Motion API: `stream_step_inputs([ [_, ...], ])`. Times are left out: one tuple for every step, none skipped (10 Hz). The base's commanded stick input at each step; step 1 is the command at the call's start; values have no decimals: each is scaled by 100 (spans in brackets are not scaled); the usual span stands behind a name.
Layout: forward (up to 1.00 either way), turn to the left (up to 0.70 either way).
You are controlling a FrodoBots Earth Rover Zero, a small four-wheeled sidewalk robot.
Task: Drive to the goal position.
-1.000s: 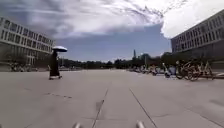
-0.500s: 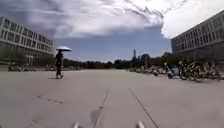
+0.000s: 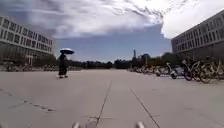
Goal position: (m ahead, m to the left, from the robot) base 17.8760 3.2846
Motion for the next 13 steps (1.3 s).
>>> stream_step_inputs([
  [70, 0],
  [70, 0],
  [70, 0],
  [70, 0],
  [70, 0],
  [70, 0],
  [70, 0],
  [70, 0],
  [70, 0],
  [70, 0],
  [70, 0],
  [70, 0],
  [70, 0],
])
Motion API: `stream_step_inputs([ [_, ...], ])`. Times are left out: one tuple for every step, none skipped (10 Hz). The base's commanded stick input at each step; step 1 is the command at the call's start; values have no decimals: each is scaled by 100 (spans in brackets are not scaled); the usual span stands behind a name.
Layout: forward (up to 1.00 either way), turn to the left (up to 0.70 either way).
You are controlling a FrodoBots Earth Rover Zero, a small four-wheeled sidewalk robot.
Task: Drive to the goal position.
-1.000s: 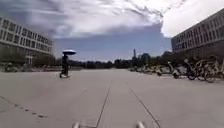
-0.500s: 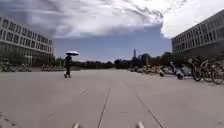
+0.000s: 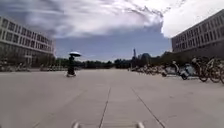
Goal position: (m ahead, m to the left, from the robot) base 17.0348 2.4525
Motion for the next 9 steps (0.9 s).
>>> stream_step_inputs([
  [0, 0],
  [0, 0],
  [0, 0],
  [0, 0],
  [0, 0],
  [0, 0],
  [0, 0],
  [0, 0],
  [0, 0],
])
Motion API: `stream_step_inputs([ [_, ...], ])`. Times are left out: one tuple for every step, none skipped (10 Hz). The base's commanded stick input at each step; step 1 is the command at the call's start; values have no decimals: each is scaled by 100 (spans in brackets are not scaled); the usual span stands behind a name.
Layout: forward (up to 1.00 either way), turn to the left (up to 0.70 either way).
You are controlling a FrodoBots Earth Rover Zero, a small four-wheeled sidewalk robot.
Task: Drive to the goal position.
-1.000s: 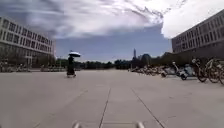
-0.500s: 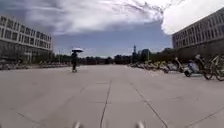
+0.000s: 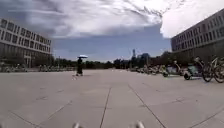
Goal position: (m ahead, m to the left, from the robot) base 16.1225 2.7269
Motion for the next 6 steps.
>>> stream_step_inputs([
  [33, 0],
  [70, 0],
  [70, 0],
  [70, 0],
  [70, 0],
  [70, 0],
])
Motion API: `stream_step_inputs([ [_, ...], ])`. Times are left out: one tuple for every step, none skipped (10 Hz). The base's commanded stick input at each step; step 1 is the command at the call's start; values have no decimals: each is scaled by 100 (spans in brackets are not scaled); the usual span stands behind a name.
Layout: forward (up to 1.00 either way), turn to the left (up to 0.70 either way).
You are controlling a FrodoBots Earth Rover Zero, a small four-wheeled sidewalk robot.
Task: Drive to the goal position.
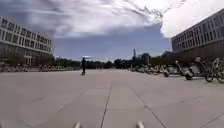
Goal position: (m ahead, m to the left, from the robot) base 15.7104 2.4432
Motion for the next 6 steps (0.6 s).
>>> stream_step_inputs([
  [70, 0],
  [70, 0],
  [70, 0],
  [70, 0],
  [70, 0],
  [70, 0],
])
